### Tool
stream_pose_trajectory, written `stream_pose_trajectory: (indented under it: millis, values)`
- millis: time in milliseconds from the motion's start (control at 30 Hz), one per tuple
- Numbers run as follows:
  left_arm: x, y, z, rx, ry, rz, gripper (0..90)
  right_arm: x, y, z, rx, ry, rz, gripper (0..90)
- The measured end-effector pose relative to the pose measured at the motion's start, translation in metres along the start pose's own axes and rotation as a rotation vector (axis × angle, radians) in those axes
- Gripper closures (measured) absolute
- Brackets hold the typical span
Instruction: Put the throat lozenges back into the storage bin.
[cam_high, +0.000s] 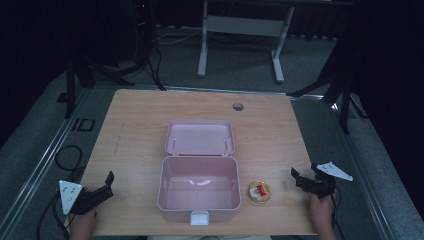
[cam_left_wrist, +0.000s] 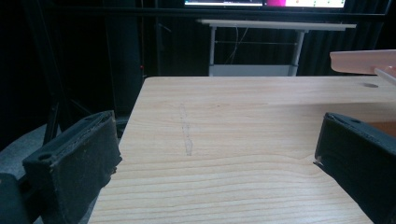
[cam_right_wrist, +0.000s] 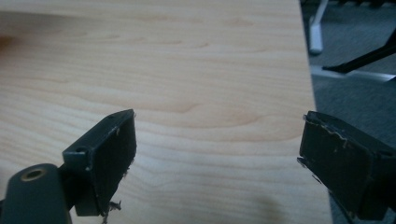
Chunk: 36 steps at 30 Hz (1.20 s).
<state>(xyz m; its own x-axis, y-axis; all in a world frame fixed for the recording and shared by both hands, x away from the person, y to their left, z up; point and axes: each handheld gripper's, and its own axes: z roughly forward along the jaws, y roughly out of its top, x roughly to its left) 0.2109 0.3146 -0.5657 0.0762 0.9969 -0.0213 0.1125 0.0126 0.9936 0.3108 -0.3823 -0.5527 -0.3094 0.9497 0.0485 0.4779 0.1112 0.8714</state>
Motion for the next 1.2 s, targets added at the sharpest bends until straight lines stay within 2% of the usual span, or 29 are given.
stream_pose_trajectory:
  millis: [100, 133, 200, 267, 400, 467, 533, 567, 633, 667, 700, 733, 867, 900, 933, 1000, 1033, 1200]
  values:
    - [0.0, 0.0, 0.0, 0.001, -0.003, -0.002, 0.3, -0.001, 0.0, 0.0, 0.011, 0.023, 0.006, 10.7]
    - [0.0, 0.0, 0.0, 0.002, -0.003, -0.006, 0.3, -0.001, 0.001, 0.0, 0.026, 0.027, 0.004, 10.7]
    - [0.001, 0.0, 0.0, 0.004, -0.007, -0.007, 0.3, -0.001, 0.002, 0.001, 0.08, 0.063, 0.005, 10.6]
    - [0.001, 0.0, 0.0, 0.004, -0.008, -0.007, 0.3, -0.001, 0.003, 0.0, 0.097, 0.085, -0.007, 10.7]
    - [0.001, 0.0, 0.0, 0.004, -0.015, -0.01, 0.3, 0.0, 0.003, 0.0, 0.177, 0.133, -0.073, 10.7]
    - [0.001, 0.0, 0.0, 0.003, -0.016, -0.012, 0.3, 0.0, 0.002, -0.002, 0.199, 0.171, -0.094, 10.7]
    - [0.001, 0.0, 0.0, 0.003, -0.019, -0.014, 0.3, 0.0, 0.002, -0.003, 0.209, 0.178, -0.111, 11.3]
    - [0.001, 0.0, 0.0, 0.004, -0.02, -0.016, 0.3, -0.001, 0.001, -0.005, 0.238, 0.207, -0.144, 12.9]
    - [0.001, 0.0, 0.0, 0.003, -0.021, -0.016, 0.3, -0.001, 0.001, -0.006, 0.24, 0.209, -0.159, 13.2]
    - [0.001, 0.0, 0.0, 0.003, -0.021, -0.015, 0.3, -0.002, 0.001, -0.007, 0.256, 0.227, -0.171, 13.2]
    - [0.001, 0.0, 0.0, 0.003, -0.023, -0.016, 0.3, -0.002, 0.001, -0.01, 0.283, 0.246, -0.212, 13.1]
    - [0.001, 0.0, 0.0, 0.003, -0.024, -0.017, 0.3, -0.002, 0.002, -0.01, 0.301, 0.263, -0.219, 13.0]
    - [0.001, 0.0, 0.0, 0.004, -0.026, -0.017, 0.3, 0.001, 0.004, -0.013, 0.379, 0.29, -0.294, 13.0]
    - [0.001, 0.0, 0.0, 0.004, -0.026, -0.017, 0.3, 0.001, 0.004, -0.013, 0.379, 0.29, -0.294, 13.0]
    - [0.001, 0.0, 0.0, 0.004, -0.028, -0.017, 0.3, 0.002, 0.007, -0.013, 0.433, 0.321, -0.318, 12.7]
    - [0.001, 0.0, 0.0, 0.004, -0.029, -0.017, 0.3, 0.003, 0.008, -0.013, 0.455, 0.331, -0.334, 12.7]
    - [0.002, 0.0, 0.0, 0.004, -0.032, -0.018, 0.3, 0.005, 0.011, -0.013, 0.507, 0.357, -0.373, 12.6]
    - [0.002, 0.0, 0.0, 0.004, -0.035, -0.018, 0.3, 0.01, 0.017, -0.012, 0.611, 0.388, -0.434, 12.1]
